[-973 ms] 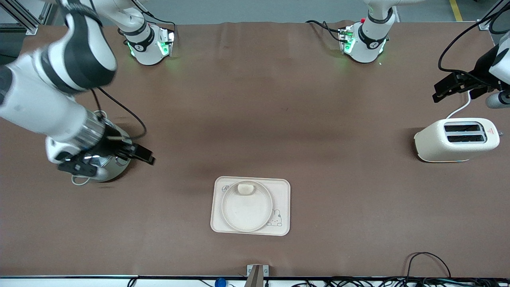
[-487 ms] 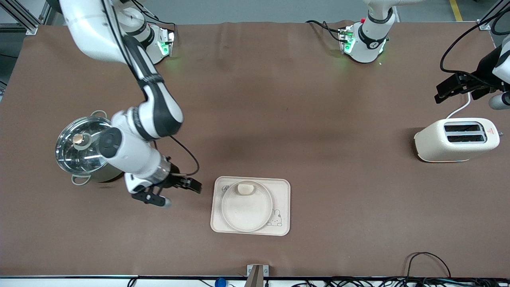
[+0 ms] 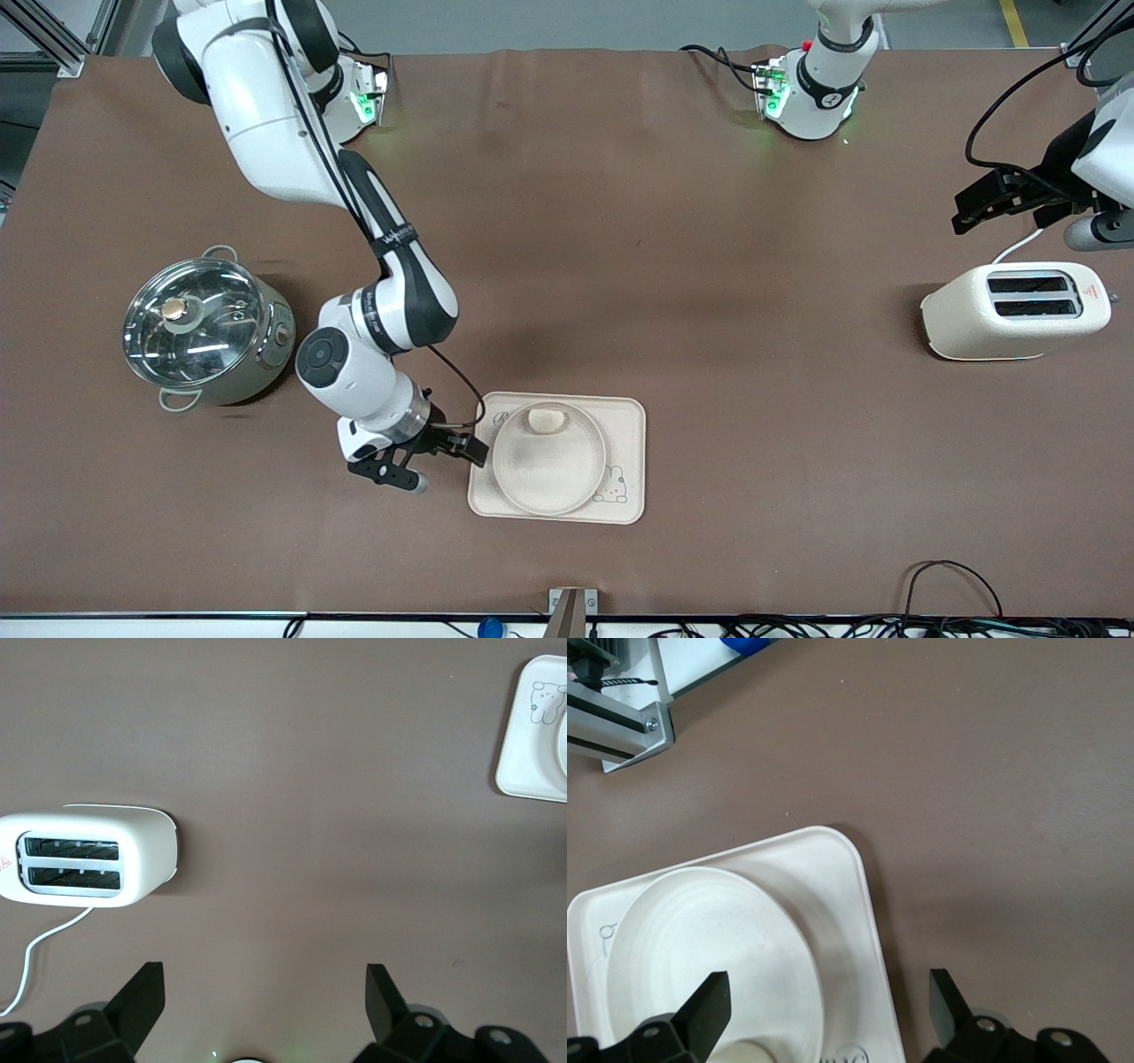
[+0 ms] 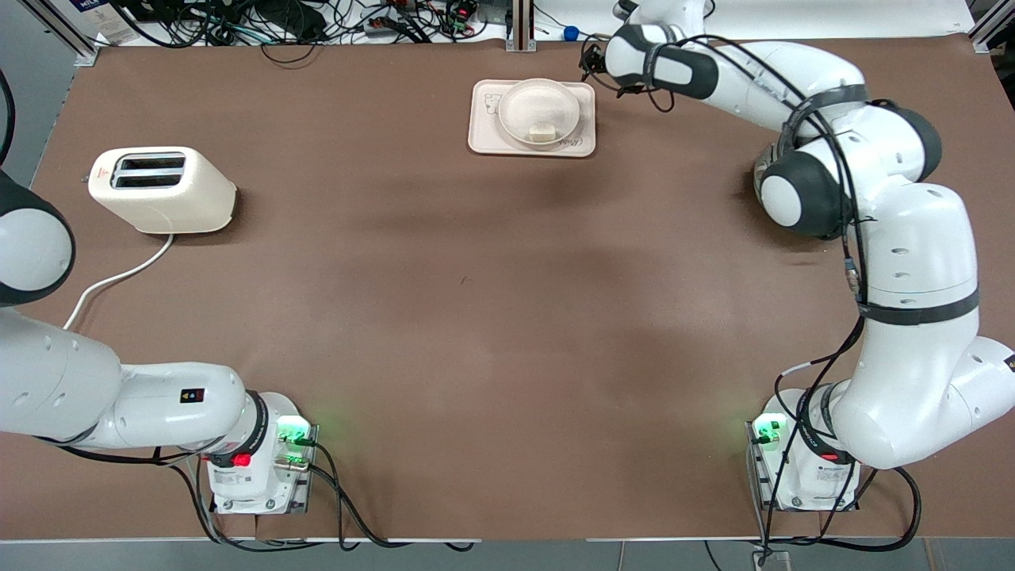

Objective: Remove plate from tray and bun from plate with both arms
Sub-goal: 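Lower the right gripper and pinch the white plate's rim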

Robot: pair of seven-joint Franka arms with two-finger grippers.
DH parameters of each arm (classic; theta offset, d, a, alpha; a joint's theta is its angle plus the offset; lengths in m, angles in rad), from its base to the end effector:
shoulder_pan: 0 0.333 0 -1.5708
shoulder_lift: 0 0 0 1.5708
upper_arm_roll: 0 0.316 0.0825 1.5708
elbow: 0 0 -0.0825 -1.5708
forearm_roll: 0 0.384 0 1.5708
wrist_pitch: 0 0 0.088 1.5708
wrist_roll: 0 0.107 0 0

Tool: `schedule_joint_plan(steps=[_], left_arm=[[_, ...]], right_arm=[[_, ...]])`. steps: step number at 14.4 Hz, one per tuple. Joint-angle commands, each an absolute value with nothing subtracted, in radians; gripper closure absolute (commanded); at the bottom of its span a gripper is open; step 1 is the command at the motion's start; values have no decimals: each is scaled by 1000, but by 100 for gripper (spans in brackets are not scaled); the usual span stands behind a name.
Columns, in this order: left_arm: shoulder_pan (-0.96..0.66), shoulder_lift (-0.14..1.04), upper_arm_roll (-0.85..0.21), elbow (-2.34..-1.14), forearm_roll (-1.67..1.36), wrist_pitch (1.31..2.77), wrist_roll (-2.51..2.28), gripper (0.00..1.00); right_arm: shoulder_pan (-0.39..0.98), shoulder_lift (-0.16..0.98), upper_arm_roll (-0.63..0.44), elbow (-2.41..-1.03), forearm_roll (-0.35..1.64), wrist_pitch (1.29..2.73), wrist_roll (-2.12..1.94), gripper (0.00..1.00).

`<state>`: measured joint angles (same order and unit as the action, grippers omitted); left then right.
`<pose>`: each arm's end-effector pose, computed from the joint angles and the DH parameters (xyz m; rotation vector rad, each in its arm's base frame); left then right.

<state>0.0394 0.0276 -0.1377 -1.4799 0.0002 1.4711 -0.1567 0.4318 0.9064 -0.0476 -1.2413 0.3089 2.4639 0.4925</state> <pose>0.5506 -0.0531 0.6432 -3.1387 -0.0917 0.0570 0.7222 0.3035 0.2487 -2.7858 0.4129 -0.2887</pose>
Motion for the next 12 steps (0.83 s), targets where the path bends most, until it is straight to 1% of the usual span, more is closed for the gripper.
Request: schedule_joint_plan(steps=[1,5,6,7,9,12], left_arm=[[34,51,-144,-1453,2,1468,-161,0],[34,66,-144,-1421,2,1473,-157,0],[34,66,-144,-1419,2,1473,-155,0],[35,64,-144,-1419,2,1473,-153,0],[37,64,-144,-1417,2,1473,-153,0],[38,63,-143,-1417,5,1473,-160,0]], right_arm=[[466,966,-55,-1187,322,2491,506,7],[506,1043,-66,-1129,313,2537,500,27],[508,1048,-64,-1124,292,2537,497,31],[506,1049,-64,-1124,247,2537,495,38],[503,1061,-63,-1126,204,2539,494,50],[497,1063,-61,-1126,204,2540,433,80]])
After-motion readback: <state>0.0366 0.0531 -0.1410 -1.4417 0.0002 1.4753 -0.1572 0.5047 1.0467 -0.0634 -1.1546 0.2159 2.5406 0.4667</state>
